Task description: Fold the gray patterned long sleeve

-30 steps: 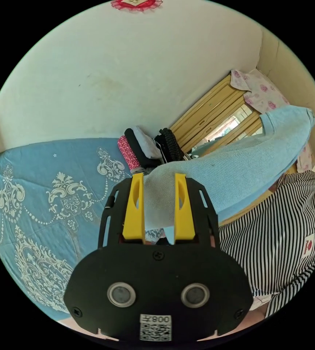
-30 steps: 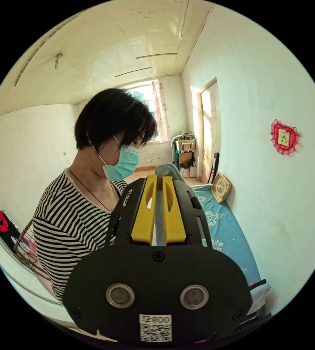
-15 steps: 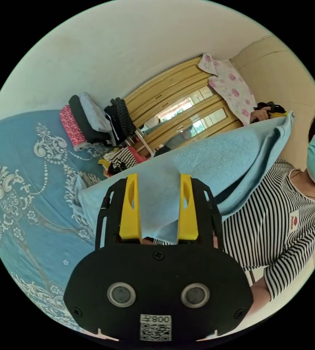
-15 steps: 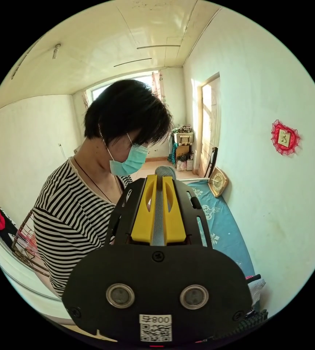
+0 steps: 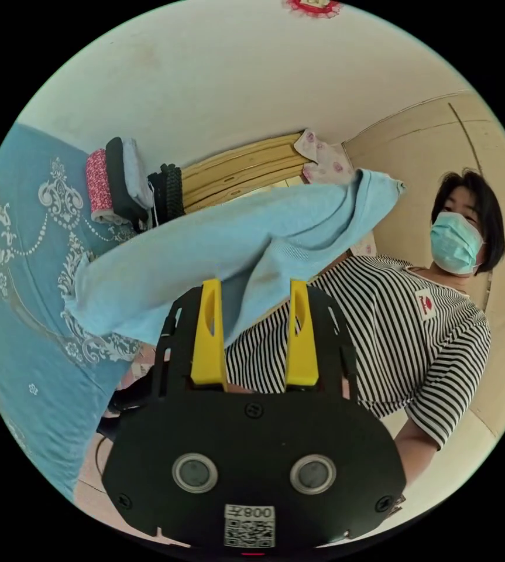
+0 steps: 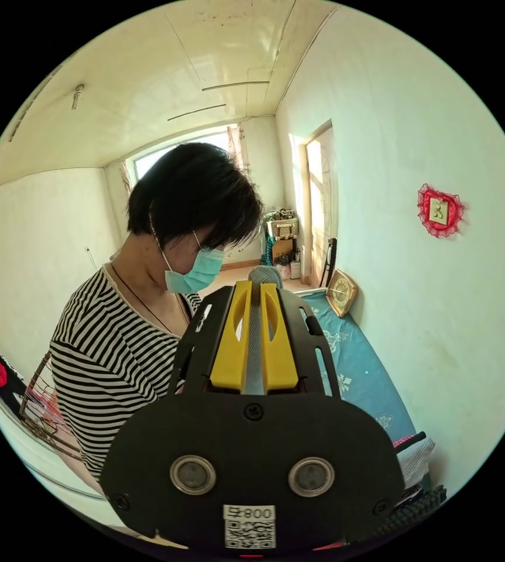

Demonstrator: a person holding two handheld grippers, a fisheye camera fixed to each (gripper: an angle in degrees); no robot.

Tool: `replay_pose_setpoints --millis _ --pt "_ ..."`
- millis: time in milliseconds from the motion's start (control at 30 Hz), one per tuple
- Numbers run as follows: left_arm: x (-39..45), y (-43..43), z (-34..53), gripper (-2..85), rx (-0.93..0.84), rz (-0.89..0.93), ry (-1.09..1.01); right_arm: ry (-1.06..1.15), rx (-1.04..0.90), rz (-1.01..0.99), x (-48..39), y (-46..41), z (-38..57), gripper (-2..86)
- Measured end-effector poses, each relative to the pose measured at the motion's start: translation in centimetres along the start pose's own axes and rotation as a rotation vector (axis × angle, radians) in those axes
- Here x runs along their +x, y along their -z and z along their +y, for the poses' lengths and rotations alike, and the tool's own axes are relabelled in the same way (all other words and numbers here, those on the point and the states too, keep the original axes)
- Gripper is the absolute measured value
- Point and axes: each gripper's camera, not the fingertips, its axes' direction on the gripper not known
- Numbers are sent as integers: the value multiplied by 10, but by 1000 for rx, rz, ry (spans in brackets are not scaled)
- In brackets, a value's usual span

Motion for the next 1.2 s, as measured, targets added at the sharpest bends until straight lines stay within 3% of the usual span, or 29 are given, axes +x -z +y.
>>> replay_pose_setpoints --millis 133,167,333,600,800,1000,1200 --pt "3 -3 15 128 35 47 -7 6 4 -4 0 4 9 19" --pt "8 -5 19 86 22 47 -27 5 7 -6 0 7 13 19" --pt "47 22 51 38 122 -79 -43 -22 33 27 3 27 43 20" --pt "241 108 148 28 540 -559 -275 -76 151 24 5 71 127 19" --pt "394 99 220 25 666 -892 -455 -13 231 -67 -16 78 179 20" --pt "490 71 303 25 787 -1156 -474 74 231 -205 -43 50 219 21" --pt "530 54 385 25 902 -1338 -413 128 153 -373 -61 -19 254 22"
